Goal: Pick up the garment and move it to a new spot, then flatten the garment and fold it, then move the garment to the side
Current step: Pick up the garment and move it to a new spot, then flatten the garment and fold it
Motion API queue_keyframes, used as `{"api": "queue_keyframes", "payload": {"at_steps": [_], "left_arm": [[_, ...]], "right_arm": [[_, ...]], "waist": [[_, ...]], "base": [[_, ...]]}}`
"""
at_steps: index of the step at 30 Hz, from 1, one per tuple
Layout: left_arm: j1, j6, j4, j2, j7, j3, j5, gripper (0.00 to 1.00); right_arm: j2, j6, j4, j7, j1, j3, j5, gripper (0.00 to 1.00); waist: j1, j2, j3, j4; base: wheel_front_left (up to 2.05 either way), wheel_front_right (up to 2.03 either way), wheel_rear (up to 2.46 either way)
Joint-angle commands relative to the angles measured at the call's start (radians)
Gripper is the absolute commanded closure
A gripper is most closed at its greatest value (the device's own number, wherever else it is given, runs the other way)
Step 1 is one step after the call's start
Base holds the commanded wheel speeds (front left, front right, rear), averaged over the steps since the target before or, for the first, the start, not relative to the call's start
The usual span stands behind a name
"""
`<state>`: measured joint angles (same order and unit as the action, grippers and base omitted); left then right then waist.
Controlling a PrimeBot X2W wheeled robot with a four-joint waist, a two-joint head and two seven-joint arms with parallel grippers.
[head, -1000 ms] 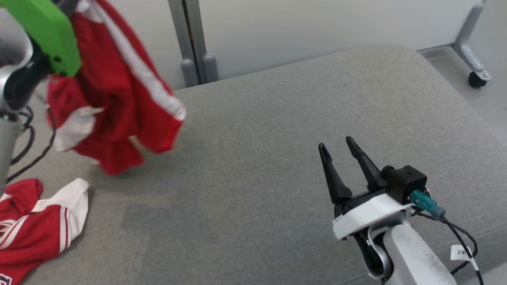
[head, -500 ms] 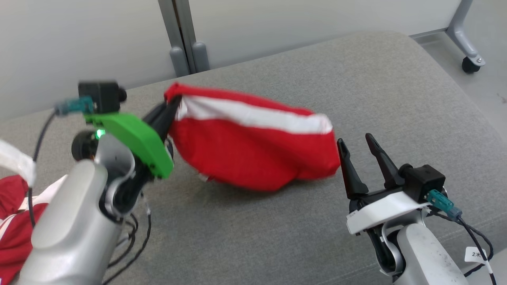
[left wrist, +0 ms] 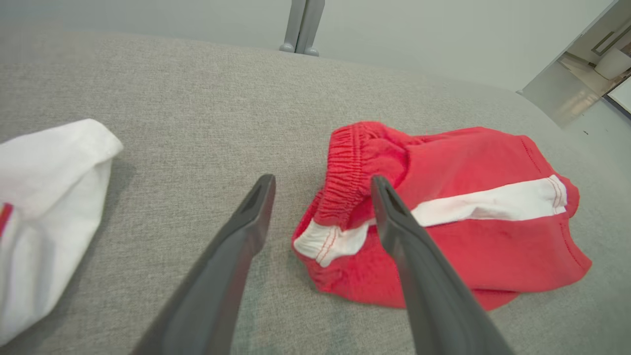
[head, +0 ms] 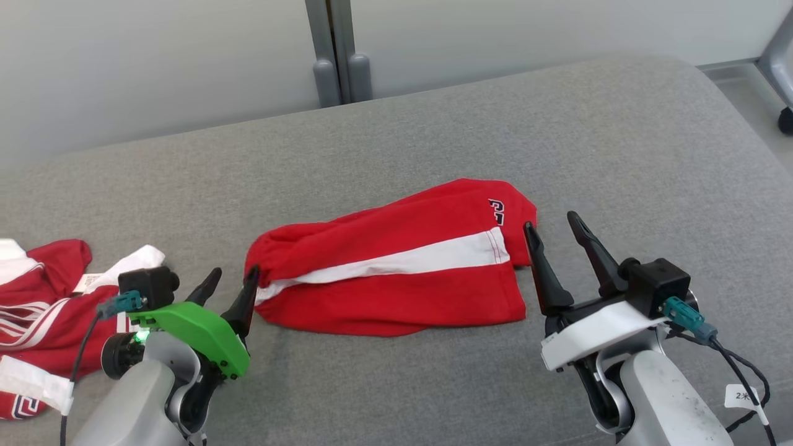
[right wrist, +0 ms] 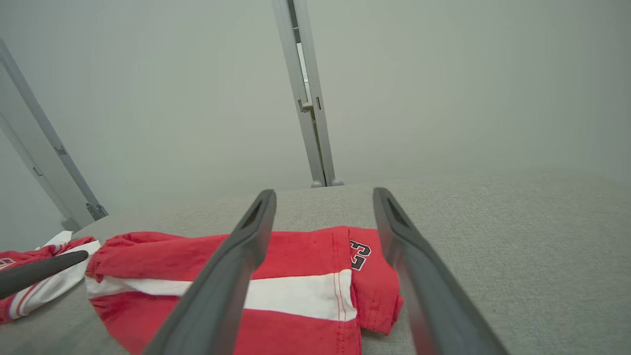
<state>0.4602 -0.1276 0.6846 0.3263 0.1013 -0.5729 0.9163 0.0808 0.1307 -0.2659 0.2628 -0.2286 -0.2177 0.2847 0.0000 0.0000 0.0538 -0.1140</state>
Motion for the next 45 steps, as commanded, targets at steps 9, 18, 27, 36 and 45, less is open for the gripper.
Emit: {"api": "queue_keyframes", "payload": {"at_steps": [9,18,27,36,45], "left_arm": [[-0.041,0.03,-0.098,0.1,0.156,0.051,-0.067,0.0],[-0.264,0.175,-0.485,0.085,0.164,0.316,-0.265,0.0],[-0.506,0.183,-0.651,-0.076,0.163,0.485,-0.468,0.0],[-0.536,0.102,-0.632,-0.167,0.163,0.551,-0.556,0.0],[-0.526,0.056,-0.61,-0.205,0.163,0.597,-0.609,0.0]], "right_arm": [[0.024,0.0,0.005,0.003,0.038,0.024,0.0,0.0],[0.034,0.0,0.044,0.003,0.063,0.056,-0.009,0.0],[0.048,0.0,0.047,0.003,0.106,0.094,-0.017,0.0],[0.045,0.0,0.032,0.003,0.116,0.119,-0.024,0.0],[0.047,0.0,0.027,0.003,0.106,0.118,-0.023,0.0]], "waist": [[0.0,0.0,-0.051,0.06],[0.0,0.0,-0.063,0.065],[0.0,0.0,-0.071,0.067],[0.0,0.0,-0.071,0.085],[0.0,0.0,-0.074,0.078]], "base": [[0.0,0.0,0.0],[0.0,0.0,0.0],[0.0,0.0,0.0],[0.0,0.0,0.0],[0.0,0.0,0.0]]}}
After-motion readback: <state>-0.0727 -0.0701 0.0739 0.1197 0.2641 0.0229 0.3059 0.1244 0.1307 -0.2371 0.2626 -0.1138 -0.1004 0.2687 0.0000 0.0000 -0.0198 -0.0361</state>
